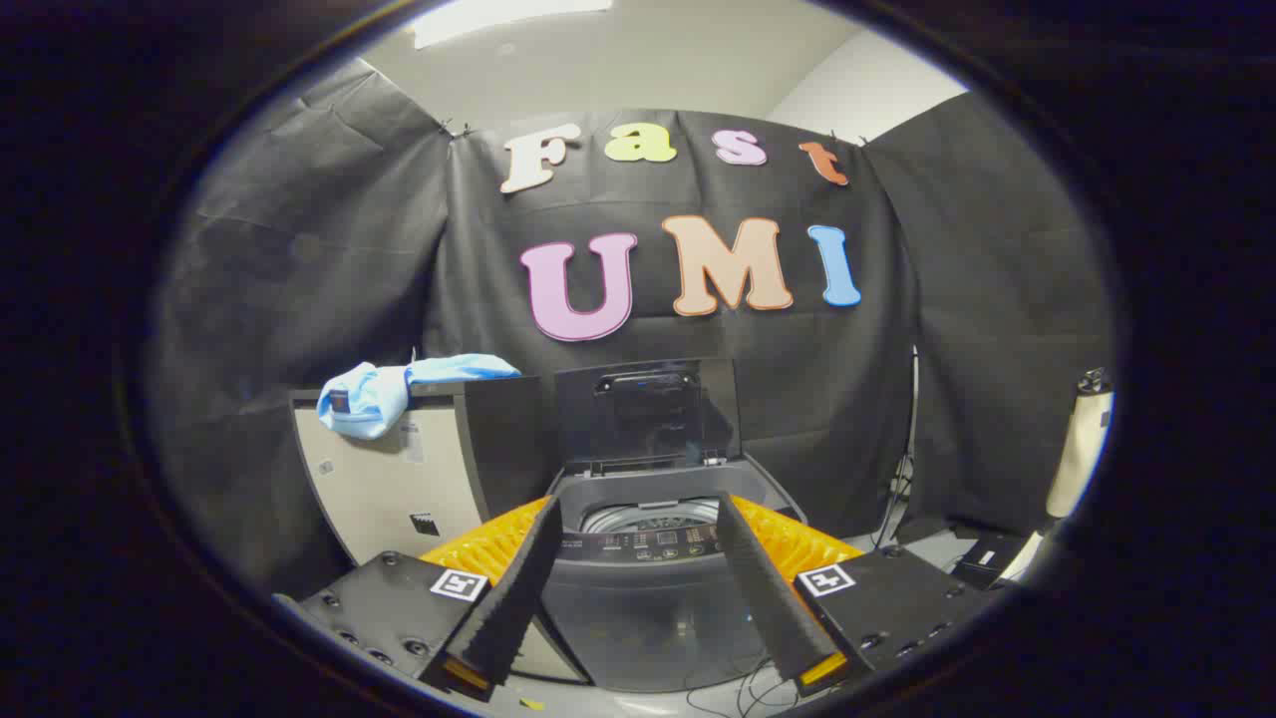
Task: Put the clothes into the washing machine and then close the washing machine lid.
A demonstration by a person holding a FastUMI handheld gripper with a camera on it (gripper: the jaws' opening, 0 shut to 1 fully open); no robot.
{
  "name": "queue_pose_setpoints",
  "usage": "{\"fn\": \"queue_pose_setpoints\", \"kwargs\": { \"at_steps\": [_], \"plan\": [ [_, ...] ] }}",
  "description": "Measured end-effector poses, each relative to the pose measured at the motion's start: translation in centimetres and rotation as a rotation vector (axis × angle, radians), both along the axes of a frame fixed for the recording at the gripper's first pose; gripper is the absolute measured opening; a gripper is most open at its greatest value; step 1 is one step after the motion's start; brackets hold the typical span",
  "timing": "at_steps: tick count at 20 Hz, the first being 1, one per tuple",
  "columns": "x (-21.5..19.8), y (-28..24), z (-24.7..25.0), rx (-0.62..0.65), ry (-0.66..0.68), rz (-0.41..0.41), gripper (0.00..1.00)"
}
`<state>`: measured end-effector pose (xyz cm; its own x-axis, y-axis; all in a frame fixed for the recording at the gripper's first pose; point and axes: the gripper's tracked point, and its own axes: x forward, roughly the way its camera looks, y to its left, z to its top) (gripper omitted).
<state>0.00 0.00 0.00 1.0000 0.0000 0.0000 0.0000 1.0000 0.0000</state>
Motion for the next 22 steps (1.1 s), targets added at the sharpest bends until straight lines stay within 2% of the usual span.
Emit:
{"fn": "queue_pose_setpoints", "kwargs": {
  "at_steps": [10,13,17,20,22],
  "plan": [
    [1.7,0.2,0.5,0.016,-0.010,-0.018,0.97],
    [3.0,2.2,1.8,0.044,-0.017,0.032,0.97],
    [5.7,5.0,4.2,0.041,0.026,0.028,0.97],
    [8.4,8.5,7.3,-0.014,0.018,0.060,0.96],
    [10.3,10.5,9.2,-0.053,0.022,0.043,0.96]
  ]
}}
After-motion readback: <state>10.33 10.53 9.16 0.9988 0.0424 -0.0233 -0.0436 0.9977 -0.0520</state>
